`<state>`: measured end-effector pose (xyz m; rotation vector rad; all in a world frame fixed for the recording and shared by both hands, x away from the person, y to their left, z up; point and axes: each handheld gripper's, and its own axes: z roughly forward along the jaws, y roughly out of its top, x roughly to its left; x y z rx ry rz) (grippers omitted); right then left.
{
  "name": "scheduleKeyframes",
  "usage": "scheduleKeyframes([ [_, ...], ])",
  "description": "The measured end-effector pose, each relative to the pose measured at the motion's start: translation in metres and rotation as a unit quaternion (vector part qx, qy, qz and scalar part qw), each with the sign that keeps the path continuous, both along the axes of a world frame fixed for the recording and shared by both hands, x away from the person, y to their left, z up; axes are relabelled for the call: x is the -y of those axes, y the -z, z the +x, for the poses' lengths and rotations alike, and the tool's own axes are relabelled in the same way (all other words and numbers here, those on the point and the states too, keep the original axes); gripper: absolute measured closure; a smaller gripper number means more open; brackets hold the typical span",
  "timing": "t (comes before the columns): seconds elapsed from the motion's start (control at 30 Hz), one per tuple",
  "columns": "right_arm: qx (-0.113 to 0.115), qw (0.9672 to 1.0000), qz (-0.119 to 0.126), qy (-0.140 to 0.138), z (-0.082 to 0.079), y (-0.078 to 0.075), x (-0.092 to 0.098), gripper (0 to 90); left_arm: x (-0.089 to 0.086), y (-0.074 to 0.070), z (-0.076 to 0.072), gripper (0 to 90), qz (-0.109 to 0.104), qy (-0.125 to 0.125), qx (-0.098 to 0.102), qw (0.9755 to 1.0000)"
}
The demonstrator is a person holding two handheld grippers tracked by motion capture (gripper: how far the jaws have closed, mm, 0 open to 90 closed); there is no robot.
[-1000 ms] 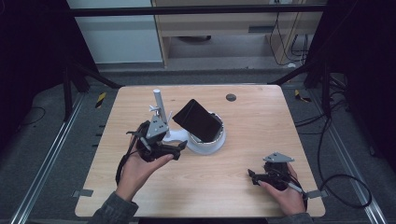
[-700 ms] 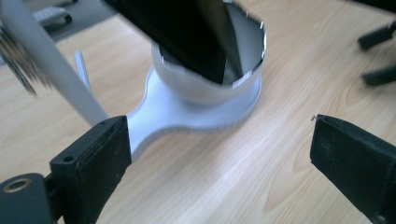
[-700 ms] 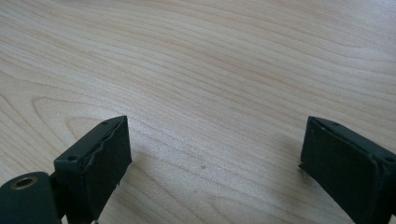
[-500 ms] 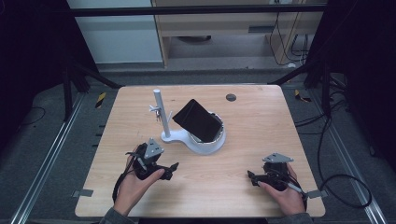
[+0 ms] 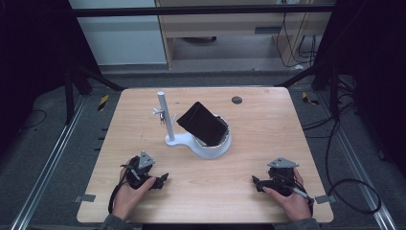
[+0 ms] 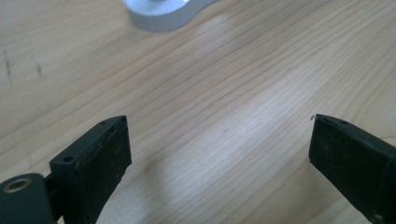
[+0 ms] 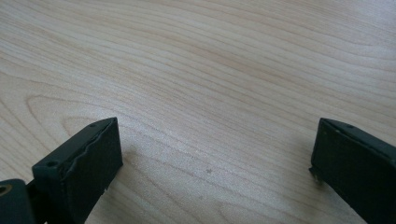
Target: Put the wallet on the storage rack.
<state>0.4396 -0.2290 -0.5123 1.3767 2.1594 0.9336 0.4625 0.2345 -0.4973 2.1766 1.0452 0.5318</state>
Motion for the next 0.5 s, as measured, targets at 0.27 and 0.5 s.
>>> scheduleKeyframes([
  [0.27, 0.002, 1.0000, -0.006, 0.000, 0.001, 0.001, -0.001, 0.4, -0.017, 0.008, 0.010, 2.8, -0.008, -0.025, -0.016, 0.9995],
  [0.5, 0.001, 1.0000, -0.006, 0.001, 0.001, 0.001, -0.001, 0.3, -0.021, 0.011, 0.011, 0.0, -0.023, -0.030, -0.017, 0.9991],
])
